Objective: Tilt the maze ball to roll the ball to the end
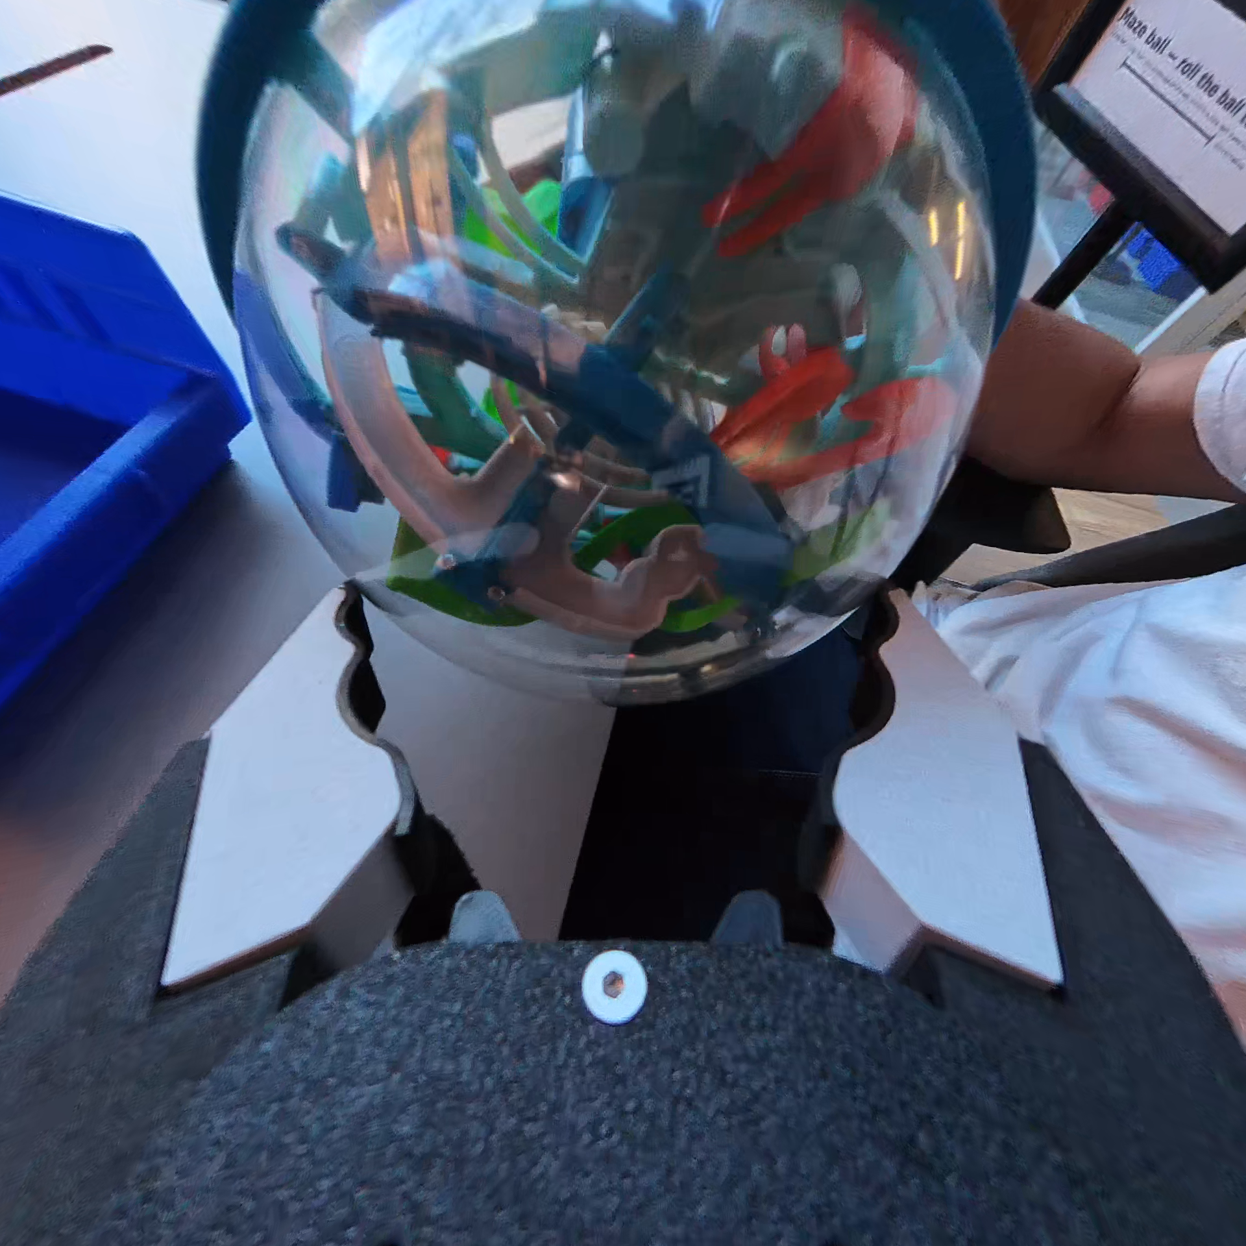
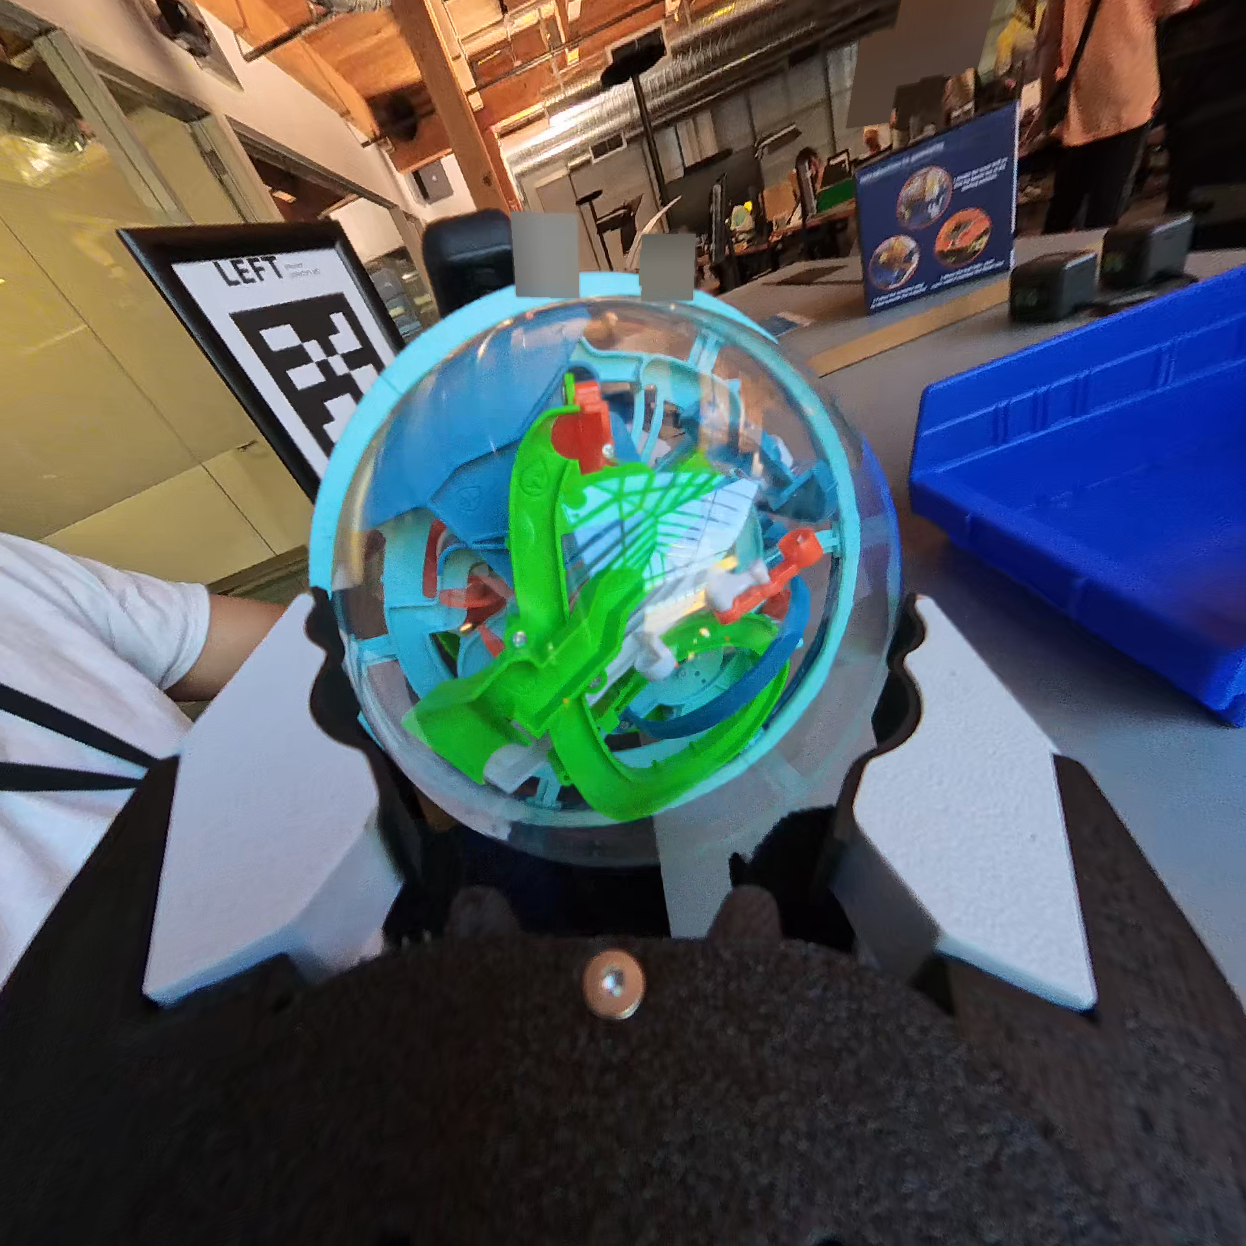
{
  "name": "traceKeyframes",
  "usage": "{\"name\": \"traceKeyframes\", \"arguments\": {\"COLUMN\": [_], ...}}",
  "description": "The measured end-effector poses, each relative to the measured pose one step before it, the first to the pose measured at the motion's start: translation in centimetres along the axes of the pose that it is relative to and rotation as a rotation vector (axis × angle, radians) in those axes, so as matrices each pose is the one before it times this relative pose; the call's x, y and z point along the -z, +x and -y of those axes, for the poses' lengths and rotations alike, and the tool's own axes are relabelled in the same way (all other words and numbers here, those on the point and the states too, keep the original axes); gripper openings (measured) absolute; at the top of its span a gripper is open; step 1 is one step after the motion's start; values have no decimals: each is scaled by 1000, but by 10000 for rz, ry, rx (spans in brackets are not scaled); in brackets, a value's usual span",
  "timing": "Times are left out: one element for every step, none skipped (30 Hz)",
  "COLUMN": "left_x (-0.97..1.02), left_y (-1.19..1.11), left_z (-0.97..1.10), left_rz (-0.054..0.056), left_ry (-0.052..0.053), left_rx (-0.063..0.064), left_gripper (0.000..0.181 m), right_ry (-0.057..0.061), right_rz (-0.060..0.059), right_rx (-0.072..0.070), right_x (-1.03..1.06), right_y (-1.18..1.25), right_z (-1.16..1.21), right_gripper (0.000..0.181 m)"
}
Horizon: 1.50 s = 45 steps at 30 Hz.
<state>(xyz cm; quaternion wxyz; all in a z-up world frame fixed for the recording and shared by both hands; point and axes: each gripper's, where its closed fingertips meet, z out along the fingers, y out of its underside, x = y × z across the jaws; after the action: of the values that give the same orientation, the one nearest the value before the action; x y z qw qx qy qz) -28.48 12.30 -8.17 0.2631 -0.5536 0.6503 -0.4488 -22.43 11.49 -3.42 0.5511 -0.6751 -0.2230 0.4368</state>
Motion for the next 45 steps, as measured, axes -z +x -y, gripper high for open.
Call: {"name": "traceKeyframes", "arguments": {"left_x": [45, -116, -192, -203, -192, -129, -15, 24, 11, 18, 34, 64, 79, 80, 55, 5, -77, -170, -289, -442, -551, -411, -62, 226, 454, 541, 537, 542, 550, 444, 356, 214, 79, -8, -68, -81, -89, -90, -106, -126, -115, -134, -156, -177, -192], "left_y": [-184, -250, -290, -285, -216, -149, -187, -137, -72, -9, 20, -4, -40, -15, -55, -152, -251, -186, 10, 250, 226, -74, -79, 3, -70, -85, 48, 209, 236, 241, 210, 195, 174, 101, 45, 17, 37, 91, 147, 189, 208, 222, 224, 228, 240], "left_z": [-295, -352, -265, -48, 190, 297, 303, 182, 28, 10, 62, 64, 36, -19, -139, -218, -289, -314, -157, 31, 18, 64, 107, 72, 156, 258, 205, 93, -32, -221, -230, -234, -168, -88, 4, 27, 43, 91, 152, 169, 200, 236, 275, 321, 381], "left_rz": [114, 142, 170, 174, 118, 75, 112, 74, 9, -39, -55, -43, -46, -97, -128, -145, -154, -251, -422, -566, -464, -95, 89, 162, 357, 543, 572, 468, 384, 349, 309, 245, 187, 159, 147, 137, 141, 154, 172, 196, 231, 278, 333, 383, 403], "left_ry": [-130, -163, -114, 2, 135, 188, 184, 99, -6, 9, 88, 125, 137, 99, 41, 27, 19, 28, 132, 231, 179, 85, -81, -306, -285, -130, -139, -220, -283, -320, -247, -202, -173, -138, -95, -73, -61, -35, -13, -33, -63, -77, -97, -113, -103], "left_rx": [47, 25, -36, -12, 51, 40, -21, -48, -14, 20, 25, 14, 40, 112, 211, 296, 371, 446, 541, 622, 594, 323, 1, -168, -498, -801, -887, -729, -580, -551, -514, -423, -312, -209, -172, -192, -231, -305, -377, -402, -412, -452, -511, -576, -605], "left_gripper": [140, 140, 141, 144, 148, 156, 158, 158, 158, 158, 158, 158, 156, 155, 153, 153, 155, 158, 158, 158, 158, 158, 158, 158, 158, 157, 157, 157, 156, 156, 156, 156, 156, 156, 156, 156, 156, 156, 156, 157, 156, 156, 156, 156, 156], "right_ry": [131, 235, 28, -263, -502, -523, 219, -40, -97, -115, -53, 15, 90, 143, 117, 50, 13, -21, -43, -62, -122, -6, -32, -189, -475, -836, -732, -500, -237, -247, -152, 84, 271, 438, 572, 670, 869, 1111, 807, 387, -131, -598, -524, -231, -171], "right_rz": [43, 12, -12, -47, -123, -186, -95, -97, -41, 7, 17, 22, 27, 21, 10, -2, 14, 42, 25, -10, -60, -67, -61, -24, -81, -78, 49, 129, 104, 109, 106, 157, 284, 320, 313, 387, 517, 292, 385, 226, -561, -933, -468, -235, -180], "right_rx": [-144, -88, -34, 83, 375, 600, 370, 311, 74, -16, 17, 53, 48, -2, -8, 19, -13, -42, -71, -93, -135, -194, -102, -46, 138, 21, -218, 225, 246, 152, 28, -197, -260, -168, -199, -201, -187, -415, -404, -247, -164, -69, 184, 39, -119], "right_x": [-197, -191, -148, -153, -226, -345, -183, -119, -51, 6, 22, 41, 46, 50, 95, 152, 204, 268, 290, 240, 89, -9, -30, -148, -408, -677, -864, -787, -713, -510, -222, 115, 417, 652, 830, 1020, 1196, 1045, 676, 307, -2, -228, -507, -672, -665], "right_y": [289, 365, 382, 363, 310, 197, -139, 3, 27, 28, 25, 4, -18, 24, 53, 74, 79, 65, 111, 166, 210, 144, 74, -97, -109, -161, -249, -277, -277, -276, -264, -304, -337, -345, -347, -381, -507, -347, -766, -674, 542, 1110, 311, -53, -58], "right_z": [-224, -79, -284, -657, -1039, -1110, 162, -28, -7, -30, -24, -17, -2, 10, -24, -88, -112, -133, -165, -212, -339, -120, -77, -318, -795, -1320, -1113, -774, -354, -164, 85, 426, 521, 603, 694, 869, 1333, 2106, 2042, 1419, 472, -362, -479, -342, -372], "right_gripper": [154, 154, 154, 154, 154, 155, 154, 153, 153, 153, 153, 153, 153, 153, 153, 152, 152, 152, 152, 151, 152, 152, 153, 152, 153, 153, 154, 154, 154, 154, 154, 154, 154, 154, 153, 153, 151, 145, 142, 137, 133, 134, 135, 134, 137]}}
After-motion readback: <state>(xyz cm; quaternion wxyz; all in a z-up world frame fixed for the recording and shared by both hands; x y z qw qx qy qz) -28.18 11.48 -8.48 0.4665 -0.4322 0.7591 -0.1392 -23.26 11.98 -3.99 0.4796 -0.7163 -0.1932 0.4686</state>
